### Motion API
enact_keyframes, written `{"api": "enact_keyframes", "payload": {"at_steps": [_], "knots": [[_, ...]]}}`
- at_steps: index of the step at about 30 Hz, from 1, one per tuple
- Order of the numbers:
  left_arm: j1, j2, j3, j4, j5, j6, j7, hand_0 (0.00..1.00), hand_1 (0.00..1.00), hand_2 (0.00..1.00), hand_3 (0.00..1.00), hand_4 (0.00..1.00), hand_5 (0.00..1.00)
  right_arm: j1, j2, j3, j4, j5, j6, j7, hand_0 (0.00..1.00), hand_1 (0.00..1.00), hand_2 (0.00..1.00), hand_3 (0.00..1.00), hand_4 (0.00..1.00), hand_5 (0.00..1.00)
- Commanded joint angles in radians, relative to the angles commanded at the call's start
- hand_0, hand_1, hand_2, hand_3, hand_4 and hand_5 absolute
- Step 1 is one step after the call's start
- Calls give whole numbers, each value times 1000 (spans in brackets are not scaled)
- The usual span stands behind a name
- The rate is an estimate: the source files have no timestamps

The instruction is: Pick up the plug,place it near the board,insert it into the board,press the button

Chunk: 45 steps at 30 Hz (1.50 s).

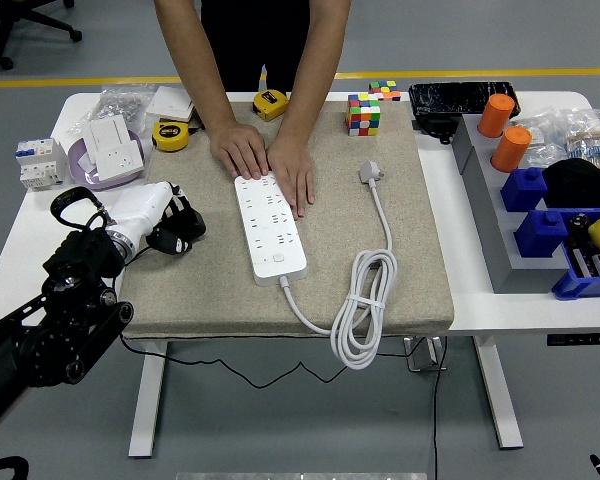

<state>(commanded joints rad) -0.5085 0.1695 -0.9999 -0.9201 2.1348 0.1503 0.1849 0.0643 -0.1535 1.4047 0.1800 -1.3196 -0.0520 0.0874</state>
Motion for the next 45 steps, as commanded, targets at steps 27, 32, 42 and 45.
{"api": "enact_keyframes", "payload": {"at_steps": [27, 32, 42, 45], "knots": [[-82, 102, 184, -95, -136, 0, -32, 465, 382, 338, 430, 732, 2, 5, 1, -1, 0, 7, -1, -1, 960, 844, 780, 788, 998, 998], [-137, 130, 257, -109, -118, 1, -33, 465, 382, 338, 430, 732, 2, 5, -1, -6, 0, 10, 0, -2, 960, 844, 780, 788, 998, 998], [-164, 95, 303, -110, -145, 1, -33, 464, 373, 327, 423, 714, 2, 3, -1, -11, 0, 10, 1, -2, 960, 844, 780, 788, 998, 998], [-160, 80, 302, -103, -160, 5, -37, 460, 360, 316, 411, 710, 2, 2, 0, -10, 0, 8, 1, -3, 961, 845, 780, 788, 998, 998]]}}
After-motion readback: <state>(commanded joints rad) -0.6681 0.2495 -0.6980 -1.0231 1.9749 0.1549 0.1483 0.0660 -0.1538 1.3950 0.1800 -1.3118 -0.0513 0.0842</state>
